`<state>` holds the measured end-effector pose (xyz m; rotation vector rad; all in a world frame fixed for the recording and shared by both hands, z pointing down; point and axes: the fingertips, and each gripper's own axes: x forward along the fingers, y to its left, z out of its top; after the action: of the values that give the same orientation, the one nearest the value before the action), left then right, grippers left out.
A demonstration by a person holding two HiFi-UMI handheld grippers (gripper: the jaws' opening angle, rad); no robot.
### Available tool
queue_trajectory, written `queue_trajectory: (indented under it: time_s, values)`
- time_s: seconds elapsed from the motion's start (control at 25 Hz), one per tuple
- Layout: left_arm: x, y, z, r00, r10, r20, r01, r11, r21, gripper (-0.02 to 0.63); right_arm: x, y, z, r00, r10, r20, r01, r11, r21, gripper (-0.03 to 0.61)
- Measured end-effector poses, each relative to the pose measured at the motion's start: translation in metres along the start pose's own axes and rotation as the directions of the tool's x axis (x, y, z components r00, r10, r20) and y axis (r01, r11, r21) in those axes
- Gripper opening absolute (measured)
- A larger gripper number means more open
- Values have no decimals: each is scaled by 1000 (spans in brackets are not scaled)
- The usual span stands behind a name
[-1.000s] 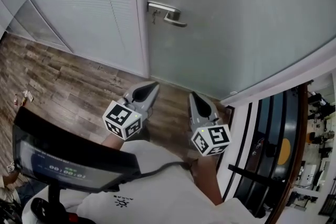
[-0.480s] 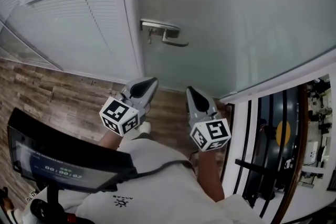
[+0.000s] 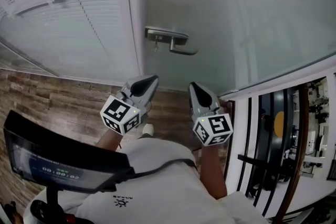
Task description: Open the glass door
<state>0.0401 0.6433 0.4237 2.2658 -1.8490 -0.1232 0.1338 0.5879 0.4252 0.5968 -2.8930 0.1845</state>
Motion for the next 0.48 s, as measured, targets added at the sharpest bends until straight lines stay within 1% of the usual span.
queue_trajectory:
  time_s: [0.16,0.28,0.44,0.48]
  values:
    - [-5,35,3,1000,21,11,-21,1000,-11,5,41,5,0,1000,12,-27,-13,999,-38,3]
    - [-8,47,6,999,44,22,-44,999,-21,5,57,1,4,999,21,-36,-23,998,-57,3]
    - [-10,59,7,997,77,23,-76,997,-28,5,80,-16,5,997,20,-79,-31,990,-140,5]
    - [-11,61,6,996,83,21,-83,996,-31,5,87,-21,3,995,21,-99,-38,985,-170,19]
